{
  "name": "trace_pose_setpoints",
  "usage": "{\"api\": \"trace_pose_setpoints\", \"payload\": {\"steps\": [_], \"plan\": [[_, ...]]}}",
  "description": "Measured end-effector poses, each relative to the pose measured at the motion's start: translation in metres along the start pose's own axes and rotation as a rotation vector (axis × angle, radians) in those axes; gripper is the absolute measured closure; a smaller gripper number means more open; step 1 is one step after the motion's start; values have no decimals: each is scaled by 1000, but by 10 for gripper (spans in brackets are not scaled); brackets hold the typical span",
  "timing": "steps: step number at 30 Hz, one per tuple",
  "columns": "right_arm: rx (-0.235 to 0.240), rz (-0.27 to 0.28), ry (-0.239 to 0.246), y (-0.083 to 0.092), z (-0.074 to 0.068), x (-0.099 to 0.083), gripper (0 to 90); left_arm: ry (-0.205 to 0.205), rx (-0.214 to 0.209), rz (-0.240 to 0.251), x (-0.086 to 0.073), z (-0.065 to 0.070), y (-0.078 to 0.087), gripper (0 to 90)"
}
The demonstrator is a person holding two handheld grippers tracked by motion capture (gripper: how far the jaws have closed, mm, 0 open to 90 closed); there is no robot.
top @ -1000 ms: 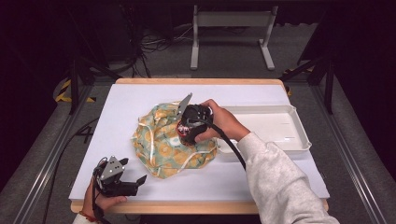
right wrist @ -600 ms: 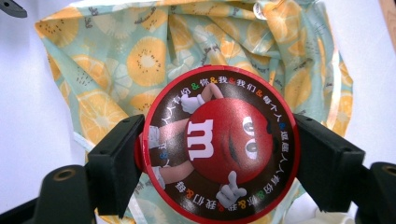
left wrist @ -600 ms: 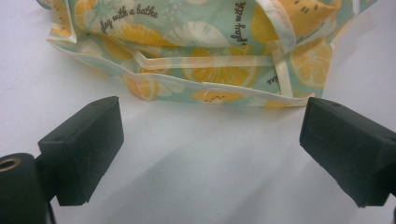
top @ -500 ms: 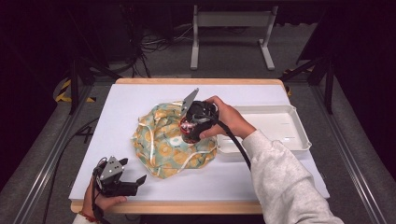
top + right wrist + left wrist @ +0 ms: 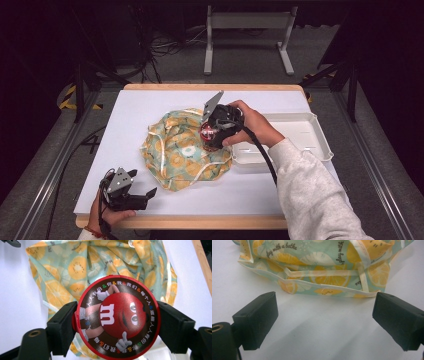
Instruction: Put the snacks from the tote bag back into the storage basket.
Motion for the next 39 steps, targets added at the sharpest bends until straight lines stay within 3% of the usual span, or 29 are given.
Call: {"api": "trace_pose_setpoints", "payload": {"steps": [17,22,25,39], "plan": [[-15,-36,-11,24,13,-40,235,-5,-3,-3,1,0,-1,71],[-31,-17,-42,32,20,-54,236,-3,-1,-2,2,1,-3,71],[-51,-35,-61,34,25,-66,235,-11,-2,-6,2,2,-3,71],[-58,-100,-99,28,42,-109,236,2,-1,-13,1,1,-4,71]]}}
Point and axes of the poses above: each handheld gripper's, and its own axes: y roughly backward along the jaws, x roughly out of its top, z roughly to its right, the point moved 6 cm from there along -y, roughly forward along the jaws, and after that the axes turned 3 degrees about -y, right-handed, at the moved point
